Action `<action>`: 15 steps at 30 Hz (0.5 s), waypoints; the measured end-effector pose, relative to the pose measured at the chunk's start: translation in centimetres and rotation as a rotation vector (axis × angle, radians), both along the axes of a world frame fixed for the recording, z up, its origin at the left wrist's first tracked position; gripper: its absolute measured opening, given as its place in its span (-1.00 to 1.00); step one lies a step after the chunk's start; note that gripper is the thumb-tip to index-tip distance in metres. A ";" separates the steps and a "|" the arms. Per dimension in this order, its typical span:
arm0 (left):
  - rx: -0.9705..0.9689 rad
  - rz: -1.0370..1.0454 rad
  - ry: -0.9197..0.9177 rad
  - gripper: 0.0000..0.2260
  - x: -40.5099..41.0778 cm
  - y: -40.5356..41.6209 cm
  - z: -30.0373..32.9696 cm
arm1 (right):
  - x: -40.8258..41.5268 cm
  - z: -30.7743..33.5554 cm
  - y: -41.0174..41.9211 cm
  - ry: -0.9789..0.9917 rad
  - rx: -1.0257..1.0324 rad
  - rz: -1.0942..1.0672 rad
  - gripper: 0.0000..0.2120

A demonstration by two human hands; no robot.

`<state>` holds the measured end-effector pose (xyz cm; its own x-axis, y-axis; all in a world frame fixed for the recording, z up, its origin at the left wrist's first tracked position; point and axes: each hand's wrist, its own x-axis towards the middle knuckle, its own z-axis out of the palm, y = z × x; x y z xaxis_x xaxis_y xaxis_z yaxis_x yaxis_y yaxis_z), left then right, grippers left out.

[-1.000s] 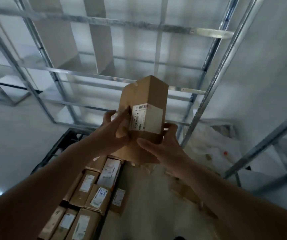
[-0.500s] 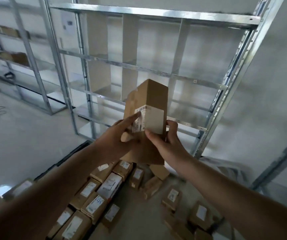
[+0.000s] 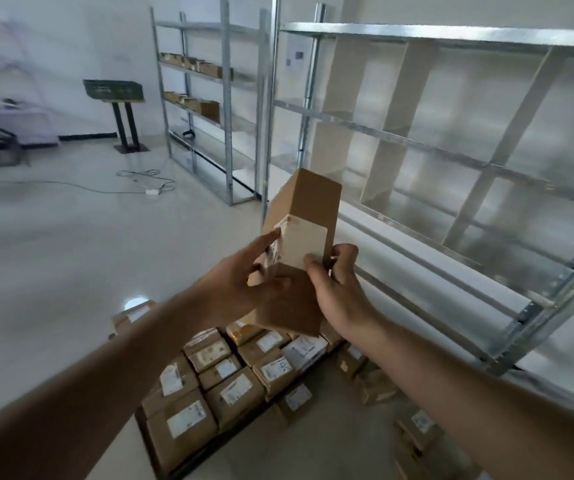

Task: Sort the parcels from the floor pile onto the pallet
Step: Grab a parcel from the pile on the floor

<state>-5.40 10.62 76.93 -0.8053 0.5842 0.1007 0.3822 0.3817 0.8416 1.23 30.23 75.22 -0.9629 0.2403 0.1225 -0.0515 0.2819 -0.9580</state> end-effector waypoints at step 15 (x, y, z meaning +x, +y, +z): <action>-0.164 0.135 -0.187 -0.30 -5.2 -30.6 -5.9 | -7.1 -6.8 -30.0 -0.277 -0.049 0.099 -0.44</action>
<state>-10.64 -19.94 71.05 -0.8725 0.4669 -0.1440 0.1627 0.5555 0.8154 -5.87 0.20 68.42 -0.9771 0.1431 -0.1577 0.1890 0.2413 -0.9519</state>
